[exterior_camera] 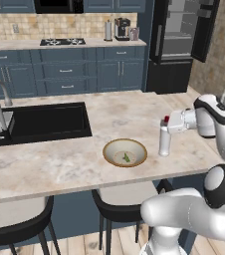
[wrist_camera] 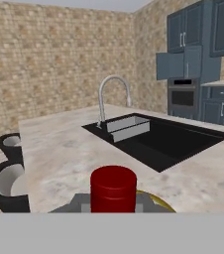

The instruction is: There is a bowl on the dining counter. Grab a lemon wedge from the fridge and place it in the bowl. Then get the liquor bottle and glass cup from the cabinet and place them next to the bowl.

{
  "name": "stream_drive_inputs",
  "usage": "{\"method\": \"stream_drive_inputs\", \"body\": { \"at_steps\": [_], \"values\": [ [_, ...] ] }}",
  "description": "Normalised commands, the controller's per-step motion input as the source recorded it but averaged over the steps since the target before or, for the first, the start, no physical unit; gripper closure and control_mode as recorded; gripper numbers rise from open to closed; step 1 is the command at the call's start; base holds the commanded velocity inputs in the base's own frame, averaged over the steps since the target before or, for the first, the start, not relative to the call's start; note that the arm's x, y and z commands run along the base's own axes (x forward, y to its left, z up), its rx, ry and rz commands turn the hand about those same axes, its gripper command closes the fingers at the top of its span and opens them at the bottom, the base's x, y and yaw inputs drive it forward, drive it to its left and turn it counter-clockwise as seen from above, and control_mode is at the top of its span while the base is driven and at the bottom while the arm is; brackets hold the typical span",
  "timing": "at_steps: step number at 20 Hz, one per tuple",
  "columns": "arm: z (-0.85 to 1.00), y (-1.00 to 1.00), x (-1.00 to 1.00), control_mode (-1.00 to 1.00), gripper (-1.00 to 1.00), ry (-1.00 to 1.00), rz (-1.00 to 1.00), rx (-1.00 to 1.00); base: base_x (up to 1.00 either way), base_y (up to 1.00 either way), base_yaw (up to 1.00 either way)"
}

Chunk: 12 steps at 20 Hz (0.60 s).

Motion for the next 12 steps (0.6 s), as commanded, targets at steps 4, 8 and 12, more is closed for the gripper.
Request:
{"method": "stream_drive_inputs", "body": {
  "at_steps": [4,8,12],
  "values": [
    [-0.22,0.00,0.18,-1.00,1.00,0.00,0.00,0.00,0.00,0.00,0.00],
    [-0.22,0.00,0.18,-1.00,1.00,0.00,0.00,0.00,0.00,0.00,0.00],
    [-0.22,0.00,0.18,-1.00,1.00,0.00,0.00,0.00,0.00,0.00,0.00]
  ]
}}
